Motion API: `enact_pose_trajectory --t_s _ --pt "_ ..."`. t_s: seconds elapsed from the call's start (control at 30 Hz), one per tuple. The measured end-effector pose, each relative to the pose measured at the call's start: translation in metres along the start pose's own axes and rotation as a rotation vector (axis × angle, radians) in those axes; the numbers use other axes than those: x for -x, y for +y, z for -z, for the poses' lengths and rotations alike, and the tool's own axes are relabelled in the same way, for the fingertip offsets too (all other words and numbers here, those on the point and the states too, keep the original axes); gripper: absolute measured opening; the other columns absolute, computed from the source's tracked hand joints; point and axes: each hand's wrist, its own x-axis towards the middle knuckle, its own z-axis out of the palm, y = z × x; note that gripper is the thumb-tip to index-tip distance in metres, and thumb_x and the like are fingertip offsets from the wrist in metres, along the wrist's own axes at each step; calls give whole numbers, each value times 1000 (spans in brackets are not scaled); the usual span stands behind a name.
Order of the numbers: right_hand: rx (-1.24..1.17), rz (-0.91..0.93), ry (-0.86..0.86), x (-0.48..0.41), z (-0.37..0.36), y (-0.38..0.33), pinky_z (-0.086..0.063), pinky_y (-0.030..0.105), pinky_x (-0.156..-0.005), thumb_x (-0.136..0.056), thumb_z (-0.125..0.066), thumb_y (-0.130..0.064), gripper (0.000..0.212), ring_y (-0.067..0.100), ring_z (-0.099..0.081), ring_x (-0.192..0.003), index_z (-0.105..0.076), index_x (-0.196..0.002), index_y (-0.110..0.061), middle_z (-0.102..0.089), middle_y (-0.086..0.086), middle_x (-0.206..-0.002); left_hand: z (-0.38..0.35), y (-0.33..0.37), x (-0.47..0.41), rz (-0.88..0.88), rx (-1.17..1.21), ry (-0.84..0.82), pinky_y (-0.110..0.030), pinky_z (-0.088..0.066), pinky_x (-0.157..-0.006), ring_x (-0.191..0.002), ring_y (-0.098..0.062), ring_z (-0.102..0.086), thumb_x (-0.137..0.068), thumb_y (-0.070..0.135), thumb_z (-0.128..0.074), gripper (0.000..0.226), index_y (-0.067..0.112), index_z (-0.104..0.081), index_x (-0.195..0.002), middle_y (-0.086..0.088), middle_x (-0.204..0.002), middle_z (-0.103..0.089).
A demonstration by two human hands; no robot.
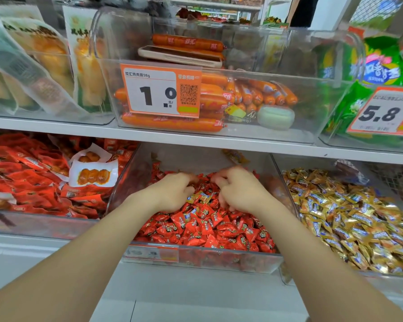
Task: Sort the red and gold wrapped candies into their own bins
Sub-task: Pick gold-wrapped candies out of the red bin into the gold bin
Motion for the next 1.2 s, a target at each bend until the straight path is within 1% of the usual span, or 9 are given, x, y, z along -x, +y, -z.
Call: enact_pose_trajectory --t_s 0.1,0.23,0.4,0.53,0.63,0.8,0.87,0.97,1.2 --pt "196 73 37 -15 -12 1 -58 43 -87 -104 -53 -33 25 28 -70 -98 -73 -112 -21 -73 5 -103 -2 -3 -2 8 -44 -110 -31 -46 -99 -119 -19 -59 -105 36 -61 33 20 -68 -133 -1 -130 -65" --pt "359 90 -110 -23 -24 -4 -53 39 -77 -100 -61 -55 35 26 -65 -94 -71 -100 -22 -68 2 -96 0 -9 -1 1 6 -16 -32 -47 -82 -100 -14 -60 -100 36 -68 17 21 -65 -107 6 -104 -65" --pt "406 81 -216 -25 -22 -10 -57 44 -88 -99 -67 -46 37 29 -67 -102 -70 -108 -11 -71 10 -109 13 -8 7 106 136 90 -41 -55 -81 -89 -24 -66 -99 24 -55 16 11 -62 -96 -5 -95 -70" --pt "253 54 -217 -16 -3 -19 -49 39 -76 -107 -49 -39 44 33 -64 -94 -67 -106 1 -70 18 -103 19 -2 15 95 163 155 -31 -43 -61 -65 -19 -57 -98 32 -51 35 2 -64 -85 -2 -72 -64" --pt "183 28 -125 -5 9 -25 -37 31 -62 -106 -40 -41 42 22 -57 -79 -57 -79 -13 -61 5 -80 18 1 23 33 62 43 -28 -52 -71 -71 -8 -65 -94 43 -68 28 20 -72 -79 8 -77 -72" --pt "146 71 33 2 12 -27 -41 30 -62 -93 -62 -31 20 13 -54 -72 -54 -82 -16 -59 0 -78 10 5 32 -32 -95 -85 -29 -52 -77 -61 1 -52 -85 36 -83 16 27 -78 -97 19 -67 -57" --pt "125 98 -29 5 9 -23 -43 28 -62 -93 -60 -22 3 7 -57 -71 -62 -93 -20 -61 -8 -78 5 4 30 -31 -106 -33 -34 -57 -80 -62 0 -52 -83 38 -85 15 29 -77 -92 17 -69 -59" --pt "149 150 -117 12 3 -21 -40 21 -55 -95 -52 -11 29 -2 -54 -50 -76 -96 -26 -60 -15 -58 -2 3 28 -10 -47 -19 -38 -60 -80 -70 -2 -62 -82 37 -85 12 29 -77 -79 15 -79 -70" --pt "162 135 -288 34 10 -25 -40 17 -49 -96 -58 -30 33 4 -49 -40 -81 -75 -21 -60 -12 -46 16 0 30 94 112 51 -26 -47 -67 -75 -10 -66 -89 36 -71 21 22 -76 -75 8 -79 -74"
